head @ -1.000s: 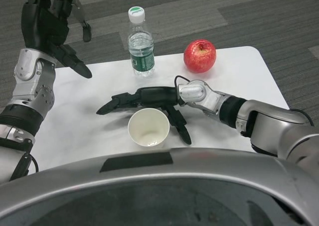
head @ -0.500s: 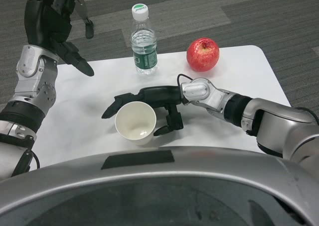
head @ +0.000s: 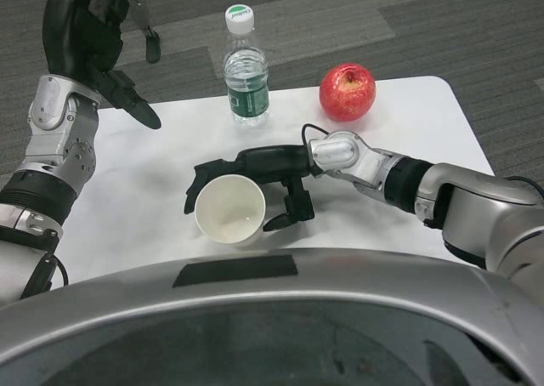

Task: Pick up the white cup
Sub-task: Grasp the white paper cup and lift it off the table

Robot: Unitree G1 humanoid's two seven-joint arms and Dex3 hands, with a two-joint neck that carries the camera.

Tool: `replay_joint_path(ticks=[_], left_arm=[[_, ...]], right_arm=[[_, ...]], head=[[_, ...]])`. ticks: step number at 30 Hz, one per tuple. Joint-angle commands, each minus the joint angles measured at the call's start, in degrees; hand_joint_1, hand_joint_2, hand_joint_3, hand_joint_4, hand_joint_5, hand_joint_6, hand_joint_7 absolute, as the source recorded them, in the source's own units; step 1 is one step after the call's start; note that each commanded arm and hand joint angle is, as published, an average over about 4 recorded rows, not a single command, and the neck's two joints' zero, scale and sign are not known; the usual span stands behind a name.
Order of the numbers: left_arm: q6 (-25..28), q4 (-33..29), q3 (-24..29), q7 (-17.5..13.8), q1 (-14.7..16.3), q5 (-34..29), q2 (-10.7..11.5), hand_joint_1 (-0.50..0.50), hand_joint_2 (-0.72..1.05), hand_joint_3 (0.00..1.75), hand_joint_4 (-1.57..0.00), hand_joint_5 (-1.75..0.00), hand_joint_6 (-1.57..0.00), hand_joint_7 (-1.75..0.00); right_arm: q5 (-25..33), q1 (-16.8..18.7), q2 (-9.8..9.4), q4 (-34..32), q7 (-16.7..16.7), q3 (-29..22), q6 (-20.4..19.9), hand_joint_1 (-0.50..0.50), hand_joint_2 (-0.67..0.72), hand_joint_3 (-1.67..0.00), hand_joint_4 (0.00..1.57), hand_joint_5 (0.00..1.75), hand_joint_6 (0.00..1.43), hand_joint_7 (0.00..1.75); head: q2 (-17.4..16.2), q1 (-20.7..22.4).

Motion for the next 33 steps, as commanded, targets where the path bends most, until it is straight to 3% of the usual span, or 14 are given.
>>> replay_joint_path(ticks=[1, 8, 11, 14, 23, 28, 33], left_arm=[[0.0, -0.3, 0.0, -0.2, 0.6, 0.0, 0.8, -0.39, -0.64, 0.09, 0.00, -0.21, 0.00, -0.38], [0.0, -0.3, 0.1, -0.2, 0.7, 0.0, 0.9, -0.39, -0.64, 0.09, 0.00, -0.21, 0.00, -0.40], [0.0, -0.2, 0.1, -0.2, 0.7, 0.0, 1.0, -0.39, -0.64, 0.09, 0.00, -0.21, 0.00, -0.37], [0.1, -0.2, 0.2, -0.1, 0.6, 0.0, 1.1, -0.39, -0.64, 0.09, 0.00, -0.21, 0.00, -0.42], [0.1, 0.2, 0.1, -0.1, 0.5, 0.0, 1.1, -0.39, -0.64, 0.09, 0.00, -0.21, 0.00, -0.35], [0.1, 0.2, 0.2, -0.2, 0.4, 0.0, 0.9, -0.39, -0.64, 0.09, 0.00, -0.21, 0.00, -0.42], [0.1, 0.1, 1.5, -0.2, 0.5, 0.1, 0.2, -0.39, -0.64, 0.09, 0.00, -0.21, 0.00, -0.38]], right_arm=[[-2.4, 1.4, -1.64, 1.5, 2.5, 3.4, 3.0, -0.42, -0.03, -1.59, 0.00, 1.36, 0.00, 1.05], [-2.4, 0.9, -1.29, 2.1, 2.8, 4.2, 3.0, -0.42, -0.11, -1.59, 0.00, 1.62, 0.00, 1.61], [-2.4, 0.9, -0.92, 2.6, 2.8, 3.9, 3.0, -0.42, -0.16, -1.59, 0.00, 1.65, 0.00, 1.75], [-2.4, 1.1, -0.67, 2.9, 2.8, 3.3, 3.0, -0.42, -0.18, -1.65, 0.00, 1.67, 0.00, 1.69], [-2.4, 2.1, -0.41, 3.2, 2.9, -0.2, 3.0, -0.42, -0.22, -1.59, 0.00, 1.75, 0.00, 1.68], [-2.4, 2.7, -0.76, 3.0, 2.9, -2.4, 3.0, -0.42, -0.22, -1.59, 0.00, 1.75, 0.00, 1.64], [-2.4, 4.0, -2.17, 0.6, 2.9, -7.8, 3.0, -0.42, -0.22, -1.59, 0.00, 1.75, 0.00, 1.68]], head=[[0.0, 0.1], [-0.4, 0.4], [-0.4, 0.4], [-0.6, 0.4], [-0.5, 0.4], [-0.3, 0.4], [0.8, 0.4]])
